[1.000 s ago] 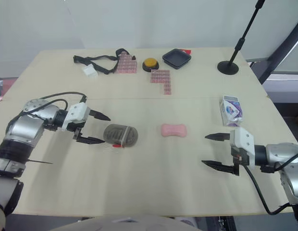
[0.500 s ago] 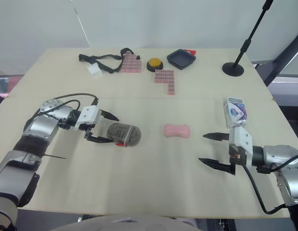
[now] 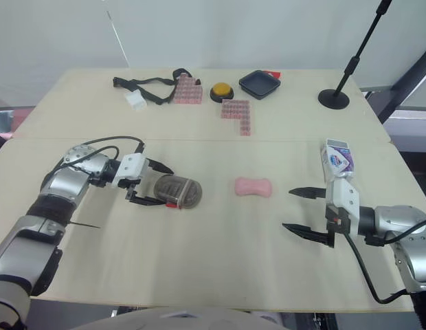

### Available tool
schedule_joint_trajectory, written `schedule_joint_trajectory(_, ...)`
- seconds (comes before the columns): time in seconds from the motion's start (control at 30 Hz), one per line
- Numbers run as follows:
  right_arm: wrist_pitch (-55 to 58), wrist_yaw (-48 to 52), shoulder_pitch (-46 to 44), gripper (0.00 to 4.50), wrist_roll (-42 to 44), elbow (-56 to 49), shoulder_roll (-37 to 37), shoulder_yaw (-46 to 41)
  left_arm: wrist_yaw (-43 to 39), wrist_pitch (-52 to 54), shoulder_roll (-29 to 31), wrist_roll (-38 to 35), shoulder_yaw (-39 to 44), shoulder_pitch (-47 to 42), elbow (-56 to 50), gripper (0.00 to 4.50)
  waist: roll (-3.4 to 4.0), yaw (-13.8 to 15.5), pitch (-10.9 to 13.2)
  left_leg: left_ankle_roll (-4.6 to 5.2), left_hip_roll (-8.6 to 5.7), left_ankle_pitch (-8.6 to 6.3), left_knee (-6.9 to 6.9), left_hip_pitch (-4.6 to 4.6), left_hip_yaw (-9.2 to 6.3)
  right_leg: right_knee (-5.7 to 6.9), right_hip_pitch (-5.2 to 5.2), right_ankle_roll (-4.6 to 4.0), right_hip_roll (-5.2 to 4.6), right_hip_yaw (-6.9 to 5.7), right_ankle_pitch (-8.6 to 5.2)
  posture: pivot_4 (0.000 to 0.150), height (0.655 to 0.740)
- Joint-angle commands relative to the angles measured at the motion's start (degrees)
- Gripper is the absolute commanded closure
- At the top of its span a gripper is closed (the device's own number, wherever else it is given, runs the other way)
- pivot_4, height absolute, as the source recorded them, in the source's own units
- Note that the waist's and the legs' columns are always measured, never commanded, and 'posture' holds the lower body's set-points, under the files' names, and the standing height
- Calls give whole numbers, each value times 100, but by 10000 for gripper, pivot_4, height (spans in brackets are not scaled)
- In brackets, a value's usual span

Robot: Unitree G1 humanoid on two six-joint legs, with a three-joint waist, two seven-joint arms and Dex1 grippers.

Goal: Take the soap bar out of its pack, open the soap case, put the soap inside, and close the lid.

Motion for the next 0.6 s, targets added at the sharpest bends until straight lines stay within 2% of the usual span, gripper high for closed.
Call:
schedule_joint_trajectory(0.03, -21, 5, -42, 336, 66, -71, -35, -52, -100, -5, 22, -61, 49, 51, -95, 0, 0, -1, 0, 0, 0, 0, 0, 0, 0, 0, 0, 0, 0, 0, 0, 1500, 7400)
schedule_joint_trajectory(0.6, 154, -150, -6, 336, 40, -274, -45, -15, -56, 160, -87, -45, 63, 122, -156, 0, -1, -3, 1, 0, 0, 0, -1, 1, 0, -11, -1, 0, -2, -3, 0, 1500, 7400)
